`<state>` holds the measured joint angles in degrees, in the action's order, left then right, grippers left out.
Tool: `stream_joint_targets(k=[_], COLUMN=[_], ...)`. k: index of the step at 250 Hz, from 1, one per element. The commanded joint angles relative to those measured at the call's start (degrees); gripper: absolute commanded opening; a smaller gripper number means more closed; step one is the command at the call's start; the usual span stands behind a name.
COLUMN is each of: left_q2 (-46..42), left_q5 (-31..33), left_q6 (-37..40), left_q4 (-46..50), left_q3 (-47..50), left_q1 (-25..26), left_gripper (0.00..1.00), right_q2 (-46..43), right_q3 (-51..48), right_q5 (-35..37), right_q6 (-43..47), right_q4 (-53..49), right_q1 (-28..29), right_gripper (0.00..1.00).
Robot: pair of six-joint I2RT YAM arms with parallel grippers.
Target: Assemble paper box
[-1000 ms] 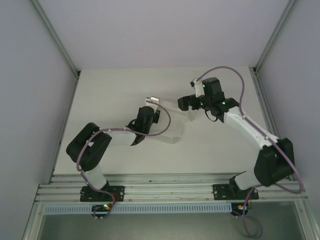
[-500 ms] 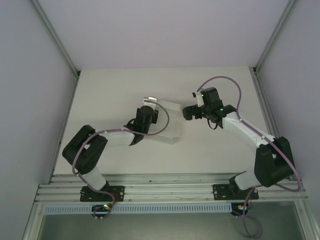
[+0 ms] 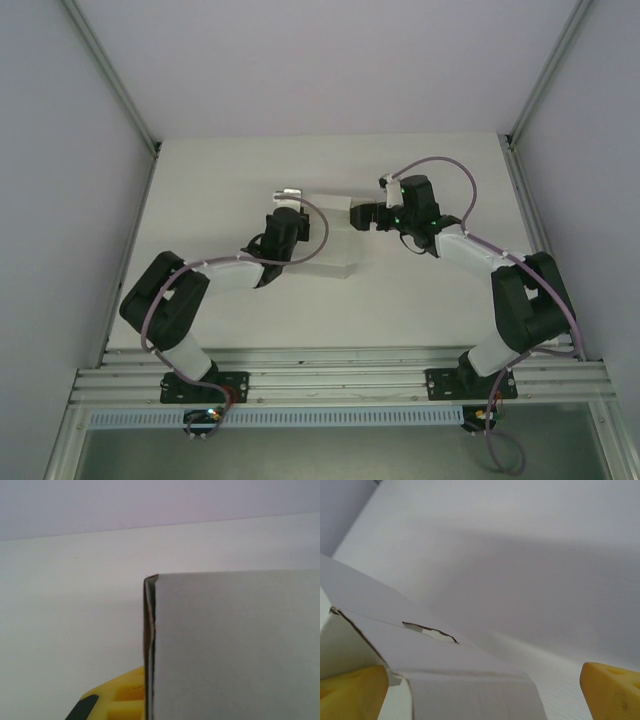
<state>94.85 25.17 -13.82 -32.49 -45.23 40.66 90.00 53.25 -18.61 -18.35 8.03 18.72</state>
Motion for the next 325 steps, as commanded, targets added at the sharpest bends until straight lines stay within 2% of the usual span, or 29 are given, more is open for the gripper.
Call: stream_joint_targets(k=[1,51,91,127,145,169,195,215,233,250,264,325], left_q2=[-2.36,-3.72,-4.32,-3.53,-3.03,-3.06,-3.53,-3.37,-3.2,-2.91,-2.76,-3.0], left_q5=[-6.68,-5.8,-1.14,-0.14,-0.08,0.32,0.07,0.61,1.07,1.55,1.5,2.16], left_q6=[-2.47,-6.93,-8.72,-10.25,-10.14,-9.86,-9.79,-9.51,-9.8,-10.08,-10.03,-9.76], left_q4=[-1.79,-1.66,-1.81,-3.86,-4.01,-4.02,-4.51,-4.27,-3.98,-4.3,-4.4,-4.06], left_q3=[-1.17,0.56,1.44,1.35,0.71,0.56,0.93,0.98,0.93,0.94,0.77,0.1], left_q1=[1.1,-0.9,-1.88,-1.67,-1.33,-0.88,-0.71,-0.55,-0.42,-0.36,-0.38,-0.38], left_gripper=[0.0,0.0,0.0,0.0,0.0,0.0,0.0,0.0,0.0,0.0,0.0,0.0], right_q2=[-1.7,-6.27,-11.22,-11.94,-10.42,-7.54,-5.53,-5.1,-4.96,-4.53,-3.84,-0.9], right_q3=[0.08,-2.86,-8.52,-16.27,-17.02,-14.28,-11.85,-10.81,-9.55,-8.81,-8.61,-7.51], right_q5=[-2.6,3.63,5.51,4.21,2.27,3.73,7.22,9.24,9.26,8.51,7.69,5.66], right_q6=[-3.86,-1.62,-6.09,-19.38,-22.5,-23.66,-22.97,-22.22,-21.83,-22.12,-22.93,-25.1], right_q4=[7.76,0.7,-1.43,11.99,18.32,18.9,18.38,18.61,17.73,17.7,18.45,20.96], right_q1=[1.23,1.23,1.22,1.35,1.55,1.82,1.82,1.79,1.8,1.82,1.84,1.85], right_gripper=[1.0,1.0,1.0,1.0,1.0,0.91,0.75,0.66,0.61,0.48,0.41,0.35])
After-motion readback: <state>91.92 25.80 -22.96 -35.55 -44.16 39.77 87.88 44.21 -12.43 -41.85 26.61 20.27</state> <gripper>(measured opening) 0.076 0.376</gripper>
